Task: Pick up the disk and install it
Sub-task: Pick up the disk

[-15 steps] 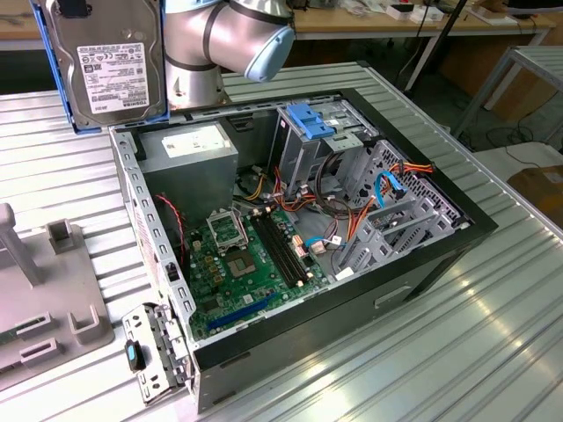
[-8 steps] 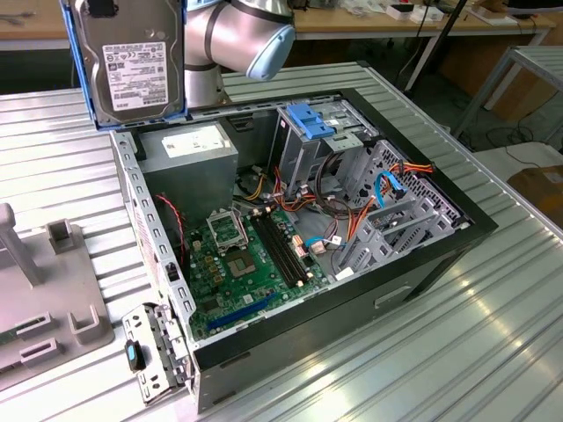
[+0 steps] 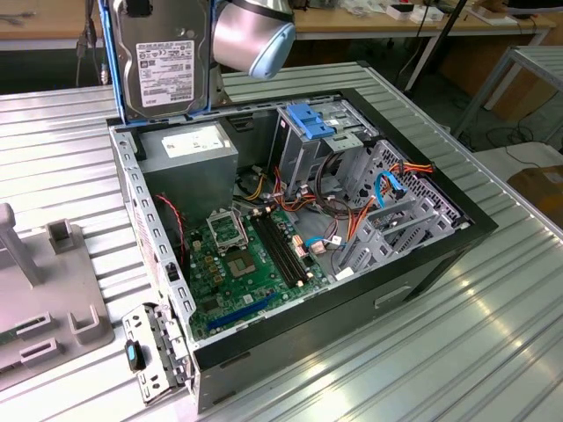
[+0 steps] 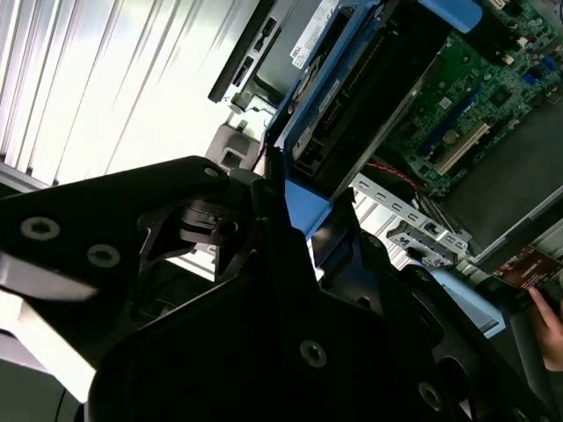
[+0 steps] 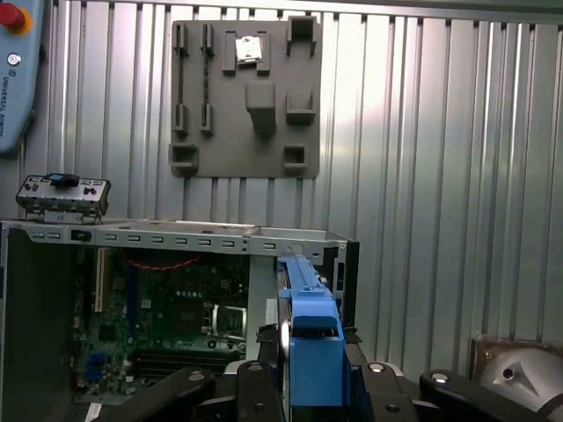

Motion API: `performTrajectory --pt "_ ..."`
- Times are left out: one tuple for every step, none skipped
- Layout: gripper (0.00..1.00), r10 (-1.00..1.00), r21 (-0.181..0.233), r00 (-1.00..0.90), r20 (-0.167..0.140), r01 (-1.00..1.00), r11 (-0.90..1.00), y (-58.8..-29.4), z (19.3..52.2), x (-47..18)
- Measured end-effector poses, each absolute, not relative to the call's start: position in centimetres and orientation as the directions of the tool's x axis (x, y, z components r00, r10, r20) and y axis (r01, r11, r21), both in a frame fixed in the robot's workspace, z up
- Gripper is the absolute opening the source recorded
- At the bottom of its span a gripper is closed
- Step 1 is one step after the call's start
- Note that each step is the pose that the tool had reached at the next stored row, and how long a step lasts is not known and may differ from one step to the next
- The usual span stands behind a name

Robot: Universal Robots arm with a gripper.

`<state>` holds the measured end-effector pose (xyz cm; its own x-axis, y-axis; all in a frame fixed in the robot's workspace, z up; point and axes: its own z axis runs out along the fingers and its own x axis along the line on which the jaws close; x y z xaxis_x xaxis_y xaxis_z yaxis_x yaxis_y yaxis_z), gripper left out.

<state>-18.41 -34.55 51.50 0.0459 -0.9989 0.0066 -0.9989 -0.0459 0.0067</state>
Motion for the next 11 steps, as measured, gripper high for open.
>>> performTrajectory --pt "0.36 -0.999 0.007 0.046 0.007 -0.999 -0.046 -34.6 51.5 -18.1" --pt "0.36 -0.999 0.007 0.046 0.007 -0.999 -0.046 -34.5 51.5 -17.6" --pt "0.36 -0.999 0.007 0.046 0.007 -0.999 -0.046 -34.5 51.5 -17.4" --pt "0.36 -0.999 0.007 0.046 0.007 -0.999 -0.046 -34.5 51.5 -17.1" --pt "0.36 -0.999 0.007 0.046 0.007 -0.999 -0.046 -34.6 51.5 -17.0" --pt "0.36 -0.999 0.007 0.046 0.007 -0.999 -0.046 -34.6 51.5 -16.9" --pt "0.36 -0.999 0.007 0.046 0.007 -0.999 -0.046 -34.5 51.5 -16.9" --pt "0.36 -0.999 0.007 0.046 0.007 -0.999 -0.046 -34.5 51.5 -16.8" --pt "0.36 -0.999 0.007 0.046 0.007 -0.999 -0.046 -34.5 51.5 -16.5" --pt "0.36 -0.999 0.007 0.046 0.007 -0.999 -0.046 -34.5 51.5 -16.2" --pt "0.36 -0.999 0.007 0.046 0.007 -0.999 -0.046 -34.6 51.5 -15.9"
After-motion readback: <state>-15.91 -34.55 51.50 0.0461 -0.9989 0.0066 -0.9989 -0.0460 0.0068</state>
